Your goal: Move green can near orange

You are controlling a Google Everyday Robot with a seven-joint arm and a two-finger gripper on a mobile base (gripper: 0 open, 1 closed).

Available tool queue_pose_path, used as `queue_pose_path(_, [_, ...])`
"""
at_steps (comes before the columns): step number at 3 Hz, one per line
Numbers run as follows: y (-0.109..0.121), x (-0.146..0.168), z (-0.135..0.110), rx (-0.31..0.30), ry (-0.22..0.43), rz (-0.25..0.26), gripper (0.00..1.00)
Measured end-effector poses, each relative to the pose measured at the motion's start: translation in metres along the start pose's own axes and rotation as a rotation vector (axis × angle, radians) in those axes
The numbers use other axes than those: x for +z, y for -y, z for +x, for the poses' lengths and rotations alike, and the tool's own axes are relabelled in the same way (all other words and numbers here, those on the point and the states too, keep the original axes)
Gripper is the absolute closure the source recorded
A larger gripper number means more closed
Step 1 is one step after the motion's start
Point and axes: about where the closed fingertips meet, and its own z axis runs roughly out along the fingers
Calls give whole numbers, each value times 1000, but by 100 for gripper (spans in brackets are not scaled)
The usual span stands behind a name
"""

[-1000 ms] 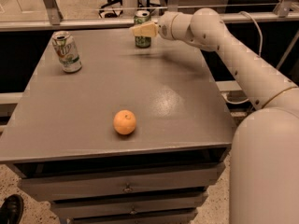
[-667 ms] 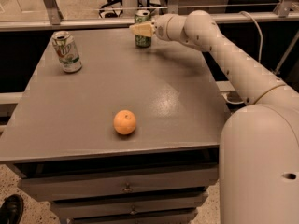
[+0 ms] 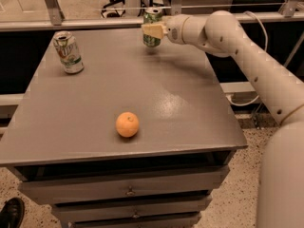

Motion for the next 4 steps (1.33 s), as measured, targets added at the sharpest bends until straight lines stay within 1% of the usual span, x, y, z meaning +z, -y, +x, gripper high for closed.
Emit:
queue_pose_path(1, [-31,-47,-3,-70,2,-118,100])
queue_pose_path(2, [-59,-99,-1,-137,-2,-245,100])
queue_pose_path(3, [-96,-147,11,-194,-17,-397,100])
queue_pose_path(4, [-142,-182,25,-215,-21,-569,100])
